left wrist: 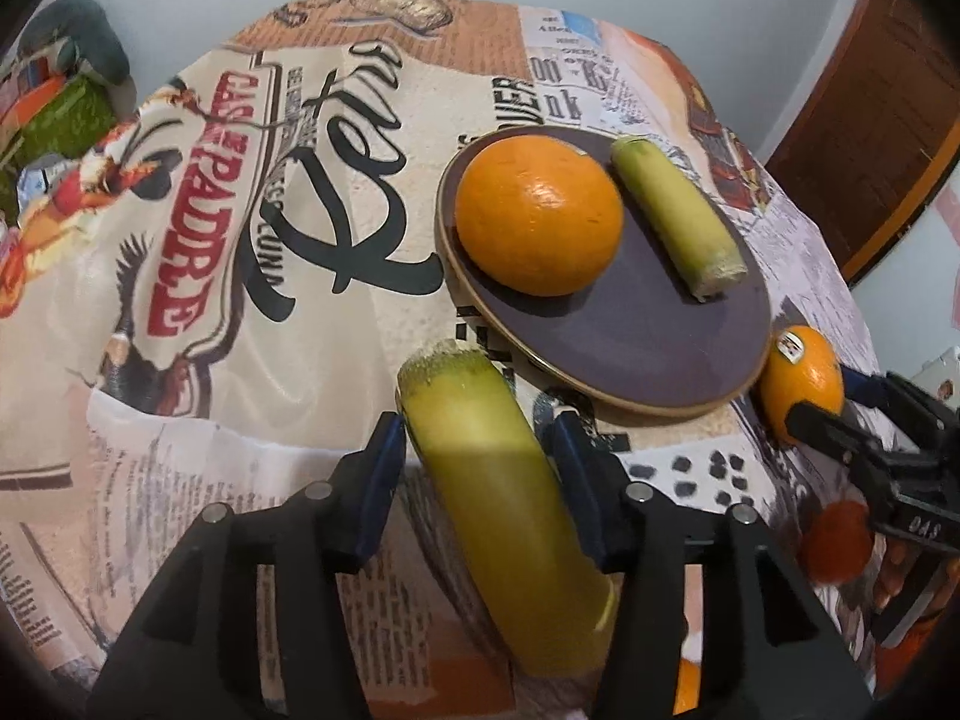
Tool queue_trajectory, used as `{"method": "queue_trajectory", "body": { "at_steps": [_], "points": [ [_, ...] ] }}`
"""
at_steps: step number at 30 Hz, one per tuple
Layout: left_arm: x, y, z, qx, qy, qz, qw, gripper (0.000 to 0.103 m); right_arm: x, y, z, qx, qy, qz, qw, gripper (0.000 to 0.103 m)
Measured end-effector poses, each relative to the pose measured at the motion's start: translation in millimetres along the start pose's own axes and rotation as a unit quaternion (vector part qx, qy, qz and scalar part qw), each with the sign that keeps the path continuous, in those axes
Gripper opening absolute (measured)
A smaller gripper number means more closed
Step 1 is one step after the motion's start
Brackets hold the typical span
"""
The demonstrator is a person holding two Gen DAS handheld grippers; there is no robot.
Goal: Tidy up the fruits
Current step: 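Grasp the second corn cob with the left gripper while the right gripper grasps another orange, then carry the corn cob and orange over the grey plate with both grippers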
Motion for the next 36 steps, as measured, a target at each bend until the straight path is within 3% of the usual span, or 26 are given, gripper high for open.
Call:
{"method": "queue_trajectory", "body": {
  "at_steps": [5, 9, 15, 26, 36],
  "points": [
    [1, 2, 1, 0.013, 0.001, 0.001, 0.9999, 0.048, 2, 0, -1, 0.005, 0.004, -0.002, 1.000, 0.070],
    [2, 1, 11, 0.018, -0.009, 0.002, 0.9998, 0.043, 5, 1, 1, 0.010, 0.005, -0.004, 1.000, 0.063],
    [3, 5, 50, 0.056, -0.016, -0.002, 0.9983, 0.038, 1, -1, 8, 0.016, 0.001, 0.000, 1.000, 0.062],
    [9, 18, 123, 0.126, -0.021, 0.001, 0.9918, 0.036, -21, 24, 61, 0.080, -0.020, 0.035, 0.996, 0.062],
    [34, 34, 138, 0.145, -0.038, -0.016, 0.9885, 0.036, -31, 41, 81, 0.113, -0.032, 0.056, 0.992, 0.062]
  ]
}}
Point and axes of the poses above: each gripper's, at about its wrist camera, not at the fingertips, and z roughly against the way its jaws point, x to its right, y to its top, the point moved 8 cm from there along -z, roughly the way its jaws point, and after that the axes turned 15 degrees about y, right-handed, at the moved point
